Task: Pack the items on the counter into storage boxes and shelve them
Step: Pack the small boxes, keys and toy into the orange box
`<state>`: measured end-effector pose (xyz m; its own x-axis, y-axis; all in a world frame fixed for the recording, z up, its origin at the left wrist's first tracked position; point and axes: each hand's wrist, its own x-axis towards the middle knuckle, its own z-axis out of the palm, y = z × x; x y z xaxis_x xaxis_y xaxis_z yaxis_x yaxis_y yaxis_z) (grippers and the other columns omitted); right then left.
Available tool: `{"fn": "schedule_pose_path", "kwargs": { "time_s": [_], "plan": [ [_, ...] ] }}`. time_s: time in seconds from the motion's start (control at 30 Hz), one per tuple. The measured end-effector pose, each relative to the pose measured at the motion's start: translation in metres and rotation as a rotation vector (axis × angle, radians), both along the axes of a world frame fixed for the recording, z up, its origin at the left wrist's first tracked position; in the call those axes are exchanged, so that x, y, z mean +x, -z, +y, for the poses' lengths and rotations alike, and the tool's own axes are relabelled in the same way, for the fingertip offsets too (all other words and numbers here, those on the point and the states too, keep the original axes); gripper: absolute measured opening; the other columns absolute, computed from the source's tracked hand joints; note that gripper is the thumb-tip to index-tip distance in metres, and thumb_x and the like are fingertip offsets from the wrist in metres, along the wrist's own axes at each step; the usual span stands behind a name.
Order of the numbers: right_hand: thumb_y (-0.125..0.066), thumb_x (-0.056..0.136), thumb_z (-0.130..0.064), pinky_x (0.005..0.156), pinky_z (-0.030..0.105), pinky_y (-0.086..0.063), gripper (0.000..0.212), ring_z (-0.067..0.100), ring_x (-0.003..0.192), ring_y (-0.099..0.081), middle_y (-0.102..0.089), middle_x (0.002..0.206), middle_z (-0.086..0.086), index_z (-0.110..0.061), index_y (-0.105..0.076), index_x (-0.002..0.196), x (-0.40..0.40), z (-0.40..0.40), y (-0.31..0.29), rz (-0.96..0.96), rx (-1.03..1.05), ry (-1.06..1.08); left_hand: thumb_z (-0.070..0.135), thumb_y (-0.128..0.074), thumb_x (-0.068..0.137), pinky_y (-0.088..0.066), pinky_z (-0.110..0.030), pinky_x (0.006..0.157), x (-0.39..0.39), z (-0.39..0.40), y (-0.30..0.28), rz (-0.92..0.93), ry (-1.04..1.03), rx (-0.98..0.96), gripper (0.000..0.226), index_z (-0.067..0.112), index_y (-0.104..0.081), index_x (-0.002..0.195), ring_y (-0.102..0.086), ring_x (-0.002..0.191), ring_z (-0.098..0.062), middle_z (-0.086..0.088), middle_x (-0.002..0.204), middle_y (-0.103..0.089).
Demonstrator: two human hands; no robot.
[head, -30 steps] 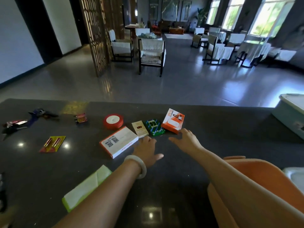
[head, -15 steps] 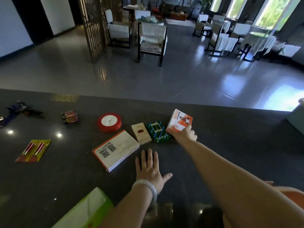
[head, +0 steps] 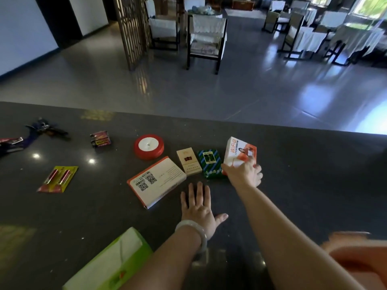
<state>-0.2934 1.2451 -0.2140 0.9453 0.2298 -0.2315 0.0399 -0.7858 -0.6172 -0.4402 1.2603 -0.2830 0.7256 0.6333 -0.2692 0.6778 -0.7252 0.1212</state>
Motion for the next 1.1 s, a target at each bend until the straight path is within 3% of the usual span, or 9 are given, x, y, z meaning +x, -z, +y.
{"fn": "schedule_pose_path", "kwargs": {
  "time_s": [0.23,0.43,0.57,0.67,0.8,0.97,1.1],
  "plan": [
    [-0.076,0.071,-0.049,0.114,0.05,-0.016,0.113,0.036,0.14,-0.018,-0.015,0.155,0.013,-0.022,0.0,0.151,-0.065,-0.069,0.004,-0.1,-0.016,-0.117,0.071,-0.037,0.088,0.004,-0.053,0.116,-0.005,0.0,-0.017,-0.028,0.02,-0.033,0.094,0.019,0.006,0.154,0.012,0.148,-0.032,-0.007,0.162,0.011],
    [-0.078,0.071,-0.049,0.116,0.048,-0.016,0.122,0.033,0.143,-0.015,-0.009,0.157,0.01,-0.022,0.011,0.151,-0.077,-0.108,0.005,-0.007,-0.205,-0.231,0.039,-0.059,0.092,-0.012,-0.05,0.118,-0.028,0.024,-0.06,-0.02,0.08,-0.076,0.08,0.021,-0.012,0.154,0.005,0.148,-0.03,-0.005,0.162,0.006],
    [-0.078,0.069,-0.051,0.119,0.048,-0.014,0.128,0.033,0.145,-0.01,-0.003,0.159,0.008,-0.019,0.013,0.152,-0.088,-0.115,0.012,0.019,-0.327,-0.354,0.04,-0.061,0.091,-0.02,-0.047,0.118,-0.054,0.045,-0.08,-0.154,0.08,0.03,0.072,0.021,-0.025,0.15,-0.007,0.147,-0.028,-0.003,0.159,-0.006],
    [-0.075,0.063,-0.065,0.117,0.05,-0.01,0.134,0.033,0.146,-0.005,0.002,0.16,0.008,-0.02,0.013,0.152,-0.089,-0.11,0.01,0.004,-0.375,-0.375,0.048,-0.062,0.088,-0.024,-0.05,0.116,-0.074,0.063,-0.083,-0.142,-0.038,0.067,0.074,0.021,-0.027,0.147,-0.012,0.146,-0.029,-0.004,0.158,-0.012],
    [-0.059,0.068,-0.079,0.117,0.051,-0.007,0.122,0.034,0.146,-0.004,0.001,0.161,0.01,-0.023,0.009,0.152,-0.09,-0.1,0.011,-0.082,-0.33,-0.353,0.061,-0.061,0.082,-0.02,-0.053,0.117,-0.091,0.085,-0.075,-0.053,-0.183,0.061,0.09,0.022,-0.017,0.15,-0.007,0.147,-0.033,-0.006,0.161,-0.003],
    [-0.047,0.081,-0.074,0.116,0.053,-0.015,0.098,0.037,0.142,-0.015,-0.009,0.156,0.014,-0.025,0.001,0.15,-0.092,-0.097,0.023,-0.156,-0.248,-0.386,0.071,-0.06,0.076,-0.013,-0.055,0.117,-0.092,0.102,-0.066,0.001,-0.254,-0.012,0.109,0.026,0.001,0.153,0.0,0.148,-0.034,-0.007,0.162,0.005],
    [-0.041,0.08,-0.078,0.113,0.054,-0.018,0.101,0.039,0.141,-0.016,-0.007,0.155,0.015,-0.024,0.006,0.151,-0.088,-0.096,0.029,-0.166,-0.332,-0.419,0.076,-0.055,0.075,-0.009,-0.057,0.116,-0.083,0.112,-0.065,0.004,-0.224,-0.019,0.11,0.027,0.005,0.153,0.001,0.148,-0.035,-0.01,0.162,0.005]
  ]
}}
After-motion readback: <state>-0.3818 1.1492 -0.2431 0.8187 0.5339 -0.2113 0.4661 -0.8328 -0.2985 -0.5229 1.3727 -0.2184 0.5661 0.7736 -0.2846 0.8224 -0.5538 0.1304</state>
